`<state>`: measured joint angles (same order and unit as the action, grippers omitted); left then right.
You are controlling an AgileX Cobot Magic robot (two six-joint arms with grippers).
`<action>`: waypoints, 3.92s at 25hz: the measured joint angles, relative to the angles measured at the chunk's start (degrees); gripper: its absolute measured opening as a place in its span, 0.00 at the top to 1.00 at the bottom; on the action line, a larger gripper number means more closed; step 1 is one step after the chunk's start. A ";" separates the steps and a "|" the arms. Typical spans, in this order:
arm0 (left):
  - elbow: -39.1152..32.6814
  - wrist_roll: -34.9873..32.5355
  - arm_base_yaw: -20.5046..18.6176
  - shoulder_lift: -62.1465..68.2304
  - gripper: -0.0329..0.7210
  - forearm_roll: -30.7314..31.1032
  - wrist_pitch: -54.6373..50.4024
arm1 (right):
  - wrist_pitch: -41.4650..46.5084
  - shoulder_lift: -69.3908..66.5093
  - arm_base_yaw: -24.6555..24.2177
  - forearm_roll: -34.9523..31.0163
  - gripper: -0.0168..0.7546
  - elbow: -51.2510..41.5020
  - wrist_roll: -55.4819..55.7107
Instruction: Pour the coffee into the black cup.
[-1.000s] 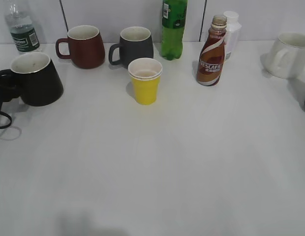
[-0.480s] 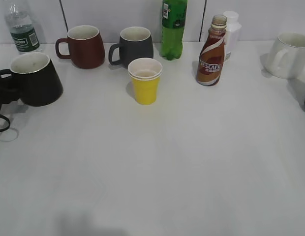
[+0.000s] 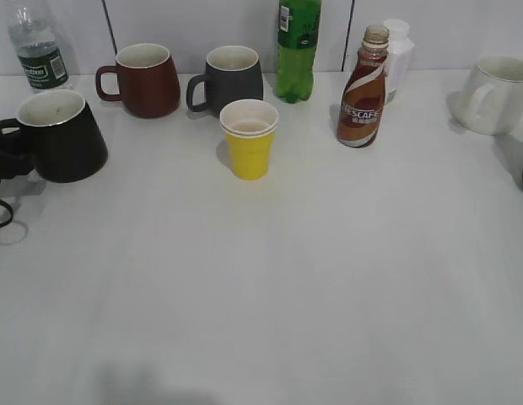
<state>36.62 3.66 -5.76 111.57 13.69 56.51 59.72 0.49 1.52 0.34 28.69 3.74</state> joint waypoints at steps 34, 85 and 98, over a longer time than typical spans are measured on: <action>7.84 4.72 -0.36 3.93 0.88 10.60 4.76 | 0.00 0.00 0.00 0.00 0.30 0.00 0.00; 7.84 19.58 9.04 -2.05 0.89 37.90 9.51 | -37.37 -20.43 0.00 -0.98 0.30 1.23 -0.05; 7.84 19.60 9.04 -2.05 0.89 38.07 9.51 | -87.57 -54.48 0.00 10.02 0.30 -10.61 7.12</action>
<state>44.46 23.26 3.29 109.52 51.76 66.01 -27.84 -53.98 1.52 10.36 18.08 10.87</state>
